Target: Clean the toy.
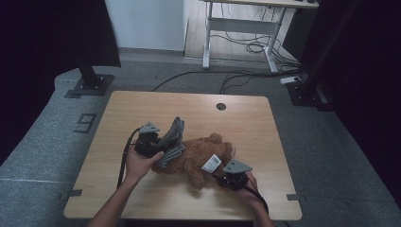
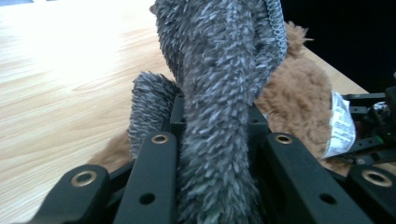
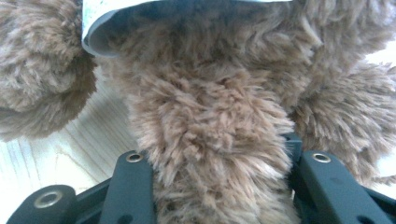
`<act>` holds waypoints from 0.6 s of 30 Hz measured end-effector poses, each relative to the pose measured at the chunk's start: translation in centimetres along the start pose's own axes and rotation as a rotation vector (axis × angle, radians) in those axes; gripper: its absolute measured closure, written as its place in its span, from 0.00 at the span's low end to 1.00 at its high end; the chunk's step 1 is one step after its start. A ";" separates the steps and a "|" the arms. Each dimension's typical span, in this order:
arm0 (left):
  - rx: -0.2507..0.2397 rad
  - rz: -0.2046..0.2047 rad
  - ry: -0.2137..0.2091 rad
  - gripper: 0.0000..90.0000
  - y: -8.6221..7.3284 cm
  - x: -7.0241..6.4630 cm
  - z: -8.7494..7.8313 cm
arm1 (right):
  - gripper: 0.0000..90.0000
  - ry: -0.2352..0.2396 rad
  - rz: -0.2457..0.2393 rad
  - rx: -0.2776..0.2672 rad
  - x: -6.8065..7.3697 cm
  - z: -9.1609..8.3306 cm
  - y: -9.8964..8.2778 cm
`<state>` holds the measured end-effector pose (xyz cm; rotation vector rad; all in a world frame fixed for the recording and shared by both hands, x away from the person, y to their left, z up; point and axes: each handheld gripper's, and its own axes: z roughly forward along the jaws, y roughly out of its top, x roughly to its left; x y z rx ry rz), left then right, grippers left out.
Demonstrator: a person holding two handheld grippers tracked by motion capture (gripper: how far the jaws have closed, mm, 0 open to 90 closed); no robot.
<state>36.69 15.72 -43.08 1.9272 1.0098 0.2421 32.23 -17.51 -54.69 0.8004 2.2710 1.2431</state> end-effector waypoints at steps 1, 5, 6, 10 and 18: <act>-0.002 -0.006 0.000 0.81 -0.1 0.3 -0.2 | 0.61 0.001 0.001 0.001 0.0 0.0 0.0; -0.007 -0.027 -0.013 0.81 -1.0 0.7 -0.3 | 0.56 0.005 0.013 0.010 -0.1 0.0 0.0; -0.005 -0.025 -0.013 0.81 -1.2 0.7 -0.2 | 0.54 0.006 0.022 0.013 -0.2 0.0 -0.1; -0.002 -0.019 -0.024 0.82 -1.9 0.5 0.1 | 0.36 0.012 0.065 0.011 -0.5 -0.2 -0.3; -0.015 -0.034 -0.055 0.82 -3.1 0.7 -0.1 | 0.26 0.100 0.116 -0.059 -1.3 -2.0 0.0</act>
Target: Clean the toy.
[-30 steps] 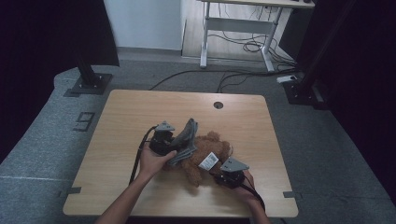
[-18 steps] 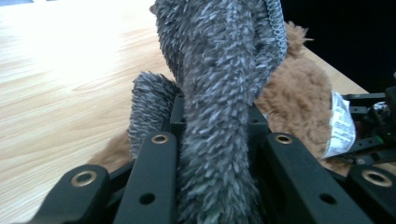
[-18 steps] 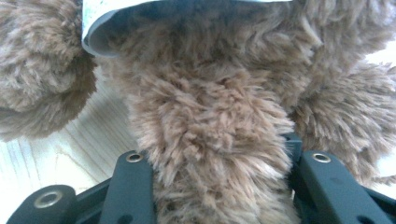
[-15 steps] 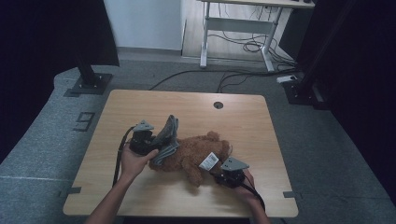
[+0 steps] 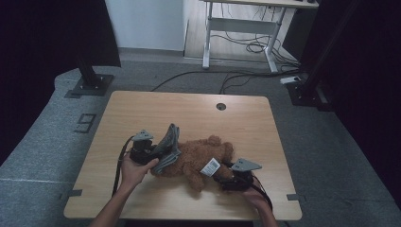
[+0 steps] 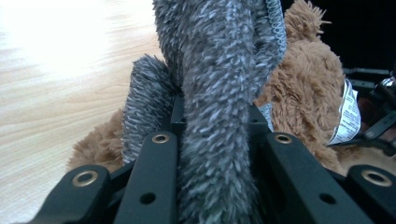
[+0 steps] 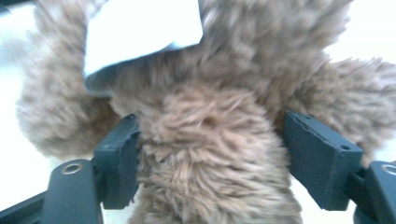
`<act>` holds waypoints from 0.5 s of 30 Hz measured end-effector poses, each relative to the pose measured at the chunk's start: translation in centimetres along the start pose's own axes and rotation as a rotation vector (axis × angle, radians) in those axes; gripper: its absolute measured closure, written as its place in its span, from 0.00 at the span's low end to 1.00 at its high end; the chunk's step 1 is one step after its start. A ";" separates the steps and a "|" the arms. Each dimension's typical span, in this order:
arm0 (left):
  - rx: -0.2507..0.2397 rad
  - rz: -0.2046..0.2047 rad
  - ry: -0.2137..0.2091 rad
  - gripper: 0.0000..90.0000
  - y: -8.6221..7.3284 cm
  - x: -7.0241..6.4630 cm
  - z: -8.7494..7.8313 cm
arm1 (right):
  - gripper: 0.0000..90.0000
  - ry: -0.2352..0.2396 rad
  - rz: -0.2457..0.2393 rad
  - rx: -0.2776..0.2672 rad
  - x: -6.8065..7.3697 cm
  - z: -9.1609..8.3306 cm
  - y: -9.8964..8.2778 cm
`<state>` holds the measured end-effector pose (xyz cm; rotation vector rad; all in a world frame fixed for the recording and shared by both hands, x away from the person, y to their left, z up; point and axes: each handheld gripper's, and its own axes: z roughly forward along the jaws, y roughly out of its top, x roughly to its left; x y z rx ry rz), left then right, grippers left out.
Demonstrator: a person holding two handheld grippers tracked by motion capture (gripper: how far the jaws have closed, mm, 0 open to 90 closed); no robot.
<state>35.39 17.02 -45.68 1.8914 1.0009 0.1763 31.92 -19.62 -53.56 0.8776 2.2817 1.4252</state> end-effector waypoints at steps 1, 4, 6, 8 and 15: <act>-0.005 -0.001 -0.004 0.82 -0.2 0.0 0.0 | 0.26 0.003 0.010 -0.013 -0.1 -0.3 0.1; -0.007 0.005 -0.010 0.82 -0.4 -0.3 -0.1 | 0.25 0.009 0.057 -0.076 -0.3 -1.4 0.9; -0.005 0.013 -0.013 0.82 -0.4 -0.5 -0.1 | 0.24 0.000 0.068 -0.096 -0.3 -1.8 1.5; -0.006 0.018 -0.014 0.82 -0.5 -0.7 -0.1 | 0.24 -0.006 0.092 -0.131 -0.2 -2.0 2.3; -0.012 0.014 -0.016 0.82 -0.6 -0.8 -0.1 | 0.21 -0.034 0.090 -0.100 -0.4 -0.7 5.6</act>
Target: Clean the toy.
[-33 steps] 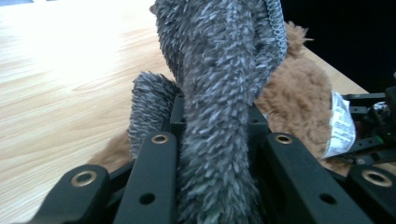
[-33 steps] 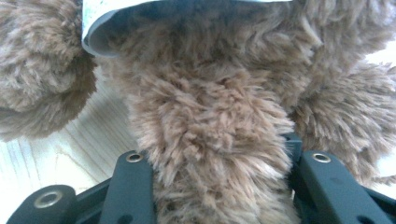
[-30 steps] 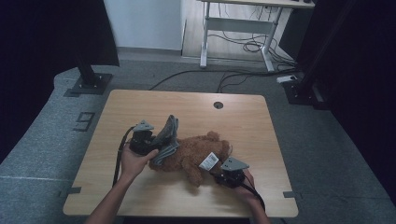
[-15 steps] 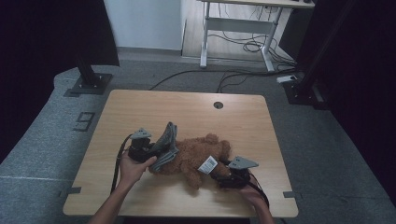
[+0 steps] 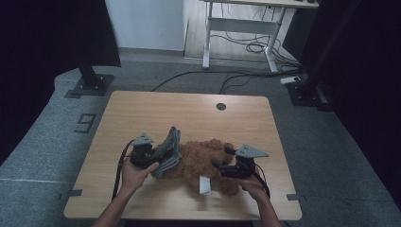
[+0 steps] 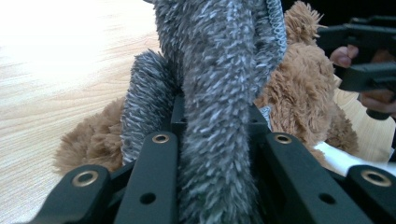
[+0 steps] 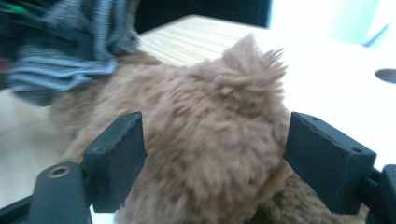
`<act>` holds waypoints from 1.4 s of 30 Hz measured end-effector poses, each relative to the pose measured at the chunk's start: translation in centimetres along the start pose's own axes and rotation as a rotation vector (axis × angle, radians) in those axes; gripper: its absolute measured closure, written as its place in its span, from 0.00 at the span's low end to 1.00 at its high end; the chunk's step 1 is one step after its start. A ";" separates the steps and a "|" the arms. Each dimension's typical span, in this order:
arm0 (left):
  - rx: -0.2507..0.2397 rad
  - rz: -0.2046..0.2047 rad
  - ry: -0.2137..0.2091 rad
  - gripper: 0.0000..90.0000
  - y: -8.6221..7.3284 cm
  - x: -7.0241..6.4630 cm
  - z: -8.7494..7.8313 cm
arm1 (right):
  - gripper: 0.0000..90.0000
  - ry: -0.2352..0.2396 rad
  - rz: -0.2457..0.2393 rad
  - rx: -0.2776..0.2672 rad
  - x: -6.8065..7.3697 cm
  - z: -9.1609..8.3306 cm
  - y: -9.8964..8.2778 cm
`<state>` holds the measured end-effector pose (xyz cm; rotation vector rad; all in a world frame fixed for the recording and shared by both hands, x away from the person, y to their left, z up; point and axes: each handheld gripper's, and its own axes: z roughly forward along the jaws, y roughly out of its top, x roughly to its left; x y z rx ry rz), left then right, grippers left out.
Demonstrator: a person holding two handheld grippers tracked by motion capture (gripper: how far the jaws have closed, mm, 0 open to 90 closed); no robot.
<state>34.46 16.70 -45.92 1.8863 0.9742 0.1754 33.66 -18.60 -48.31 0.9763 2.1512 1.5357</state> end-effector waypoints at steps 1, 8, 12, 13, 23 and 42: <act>0.000 0.001 0.000 0.82 0.0 0.0 0.0 | 0.20 -0.011 0.004 0.026 0.0 0.5 0.3; -0.004 0.001 -0.007 0.82 -0.5 0.1 0.0 | 0.09 0.020 0.061 0.143 0.0 3.2 -0.1; -0.005 -0.008 -0.007 0.82 -0.7 -0.1 0.0 | 0.23 0.031 0.078 0.167 0.0 3.9 -1.0; -0.003 -0.005 -0.006 0.82 -0.6 -0.2 0.0 | 0.29 0.037 0.080 0.153 0.0 3.8 -1.2; 0.030 0.109 -0.076 0.81 3.5 -5.8 3.1 | 0.44 0.009 -0.017 0.071 1.3 2.6 -2.8; 0.064 0.137 -0.049 0.83 4.0 -8.2 9.0 | 0.48 -0.117 -0.109 0.028 2.6 2.5 -3.9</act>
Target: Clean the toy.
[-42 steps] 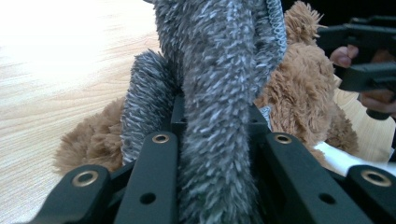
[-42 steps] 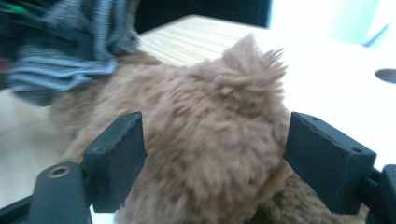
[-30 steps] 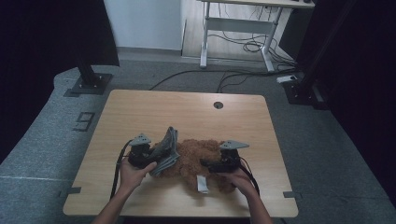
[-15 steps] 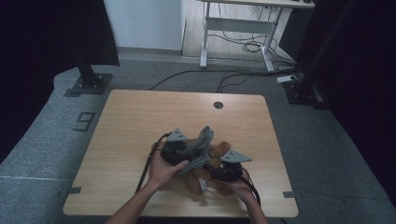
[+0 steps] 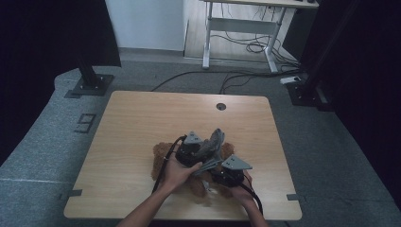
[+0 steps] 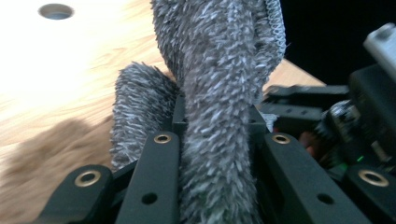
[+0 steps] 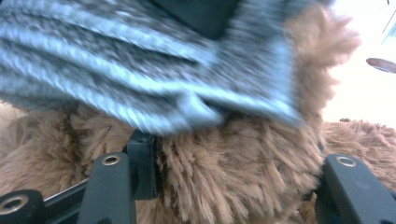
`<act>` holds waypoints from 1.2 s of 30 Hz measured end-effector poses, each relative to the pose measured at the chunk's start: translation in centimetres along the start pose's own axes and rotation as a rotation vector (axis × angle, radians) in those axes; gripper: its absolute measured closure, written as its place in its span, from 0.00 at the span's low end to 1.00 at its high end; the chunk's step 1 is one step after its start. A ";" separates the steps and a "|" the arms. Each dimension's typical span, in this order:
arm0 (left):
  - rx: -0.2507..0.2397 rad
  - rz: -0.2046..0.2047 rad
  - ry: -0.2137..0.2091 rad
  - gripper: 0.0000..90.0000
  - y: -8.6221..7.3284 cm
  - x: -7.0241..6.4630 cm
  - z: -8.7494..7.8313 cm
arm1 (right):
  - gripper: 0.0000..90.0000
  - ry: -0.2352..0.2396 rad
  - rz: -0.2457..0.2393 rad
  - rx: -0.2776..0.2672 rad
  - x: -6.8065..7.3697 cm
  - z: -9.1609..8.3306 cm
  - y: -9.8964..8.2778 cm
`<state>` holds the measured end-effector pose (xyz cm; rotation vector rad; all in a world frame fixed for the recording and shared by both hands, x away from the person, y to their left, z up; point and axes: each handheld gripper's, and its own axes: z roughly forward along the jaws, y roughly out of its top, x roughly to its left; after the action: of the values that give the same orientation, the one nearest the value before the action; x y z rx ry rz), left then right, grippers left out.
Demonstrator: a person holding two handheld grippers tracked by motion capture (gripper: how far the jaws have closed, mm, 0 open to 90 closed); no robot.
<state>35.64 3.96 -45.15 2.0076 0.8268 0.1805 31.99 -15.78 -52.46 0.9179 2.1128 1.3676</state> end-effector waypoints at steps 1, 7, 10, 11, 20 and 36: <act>-0.002 -0.001 0.010 0.83 -0.2 0.3 -0.4 | 0.48 0.002 -0.001 0.000 -0.1 0.0 0.0; -0.032 0.001 0.106 0.83 -1.7 2.3 -3.1 | 0.48 -0.001 0.009 -0.008 -0.1 0.0 -0.1; -0.072 -0.040 0.121 0.83 -2.9 4.0 -5.1 | 0.48 0.004 0.010 -0.009 -0.2 -0.1 -0.1; -0.082 -0.046 0.126 0.83 -3.2 4.3 -5.6 | 0.48 0.003 0.010 -0.012 -0.1 -0.1 -0.1; -0.139 -0.154 0.193 0.83 -6.8 8.0 -10.7 | 0.48 0.008 0.019 -0.014 -0.2 -0.1 -0.3; -0.095 -0.266 0.181 0.83 -10.3 11.0 -11.4 | 0.48 0.014 0.052 -0.022 -0.5 -0.1 -0.5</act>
<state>34.18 22.35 -49.22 1.7908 1.1685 0.2457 32.11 -16.34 -52.83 0.9639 2.0937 1.4240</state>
